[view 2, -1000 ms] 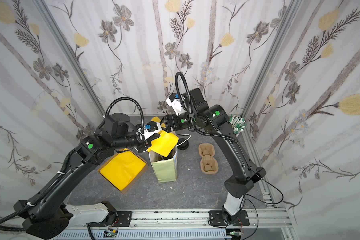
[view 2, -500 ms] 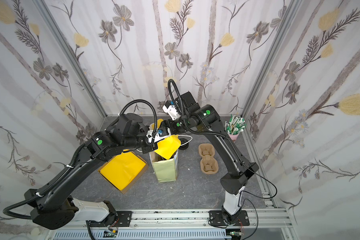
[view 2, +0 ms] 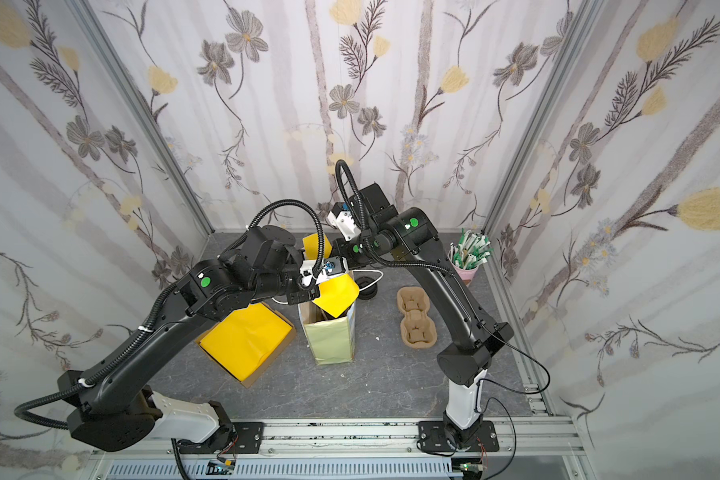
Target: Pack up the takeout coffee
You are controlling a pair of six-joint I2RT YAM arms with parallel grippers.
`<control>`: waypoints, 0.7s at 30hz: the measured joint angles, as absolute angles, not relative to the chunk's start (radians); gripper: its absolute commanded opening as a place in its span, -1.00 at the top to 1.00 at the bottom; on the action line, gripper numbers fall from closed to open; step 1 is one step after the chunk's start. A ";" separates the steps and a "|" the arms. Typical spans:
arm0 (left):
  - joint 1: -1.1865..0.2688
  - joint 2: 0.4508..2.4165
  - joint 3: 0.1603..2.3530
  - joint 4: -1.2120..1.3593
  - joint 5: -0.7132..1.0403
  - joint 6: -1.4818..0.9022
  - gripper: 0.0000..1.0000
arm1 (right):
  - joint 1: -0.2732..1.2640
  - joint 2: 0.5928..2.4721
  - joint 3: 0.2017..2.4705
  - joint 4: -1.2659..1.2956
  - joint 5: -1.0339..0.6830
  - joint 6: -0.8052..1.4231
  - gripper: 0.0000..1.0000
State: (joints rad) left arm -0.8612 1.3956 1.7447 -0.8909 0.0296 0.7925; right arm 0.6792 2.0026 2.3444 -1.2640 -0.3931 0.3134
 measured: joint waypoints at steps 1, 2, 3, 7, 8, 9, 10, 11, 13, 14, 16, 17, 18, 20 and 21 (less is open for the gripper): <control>-0.862 1.396 1.744 -0.891 0.028 0.793 1.00 | 0.678 2.003 2.345 -1.264 -0.393 0.313 0.74; -0.862 1.396 1.744 -0.890 0.028 0.793 1.00 | 0.676 2.003 2.345 -1.264 -0.393 0.314 0.78; -0.862 1.394 1.742 -0.890 0.027 0.794 0.93 | 0.674 2.003 2.346 -1.264 -0.394 0.313 0.84; -0.863 1.385 1.741 -0.892 0.027 0.789 0.06 | 0.665 1.996 2.347 -1.256 -0.390 0.321 0.99; -0.863 1.380 1.741 -0.892 0.027 0.780 -0.12 | 0.659 1.990 2.347 -1.252 -0.392 0.321 1.00; -0.863 1.376 1.741 -0.892 0.027 0.778 -0.31 | 0.654 1.983 2.347 -1.245 -0.392 0.321 1.00; -0.863 1.371 1.742 -0.891 0.027 0.759 -0.47 | 0.649 1.975 2.347 -1.235 -0.394 0.323 1.00; -0.863 1.367 1.742 -0.890 0.027 0.748 -0.57 | 0.647 1.967 2.347 -1.225 -0.395 0.324 1.00; -0.863 1.351 1.742 -0.883 0.021 0.703 -0.70 | 0.641 1.950 2.347 -1.188 -0.403 0.323 1.00; -0.863 1.340 1.739 -0.875 0.017 0.682 -0.73 | 0.639 1.942 2.343 -1.166 -0.410 0.323 1.00; -0.863 1.306 1.719 -0.842 0.001 0.623 -0.78 | 0.627 1.917 2.317 -1.104 -0.425 0.318 1.00; -0.863 1.286 1.701 -0.821 -0.003 0.593 -0.81 | 0.618 1.903 2.296 -1.071 -0.436 0.312 1.00; -0.863 1.267 1.682 -0.799 -0.006 0.568 -0.83 | 0.612 1.889 2.271 -1.036 -0.443 0.308 1.00; -0.863 1.217 1.631 -0.752 -0.022 0.498 -0.87 | 0.599 1.853 2.194 -0.953 -0.456 0.290 1.00; -0.863 1.193 1.610 -0.728 -0.030 0.464 -0.89 | 0.597 1.838 2.161 -0.920 -0.459 0.281 1.00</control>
State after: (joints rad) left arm -0.8631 1.1934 1.6096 -0.7277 -0.0299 0.4637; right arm 0.5972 1.8381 2.1609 -0.9203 -0.4595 0.2813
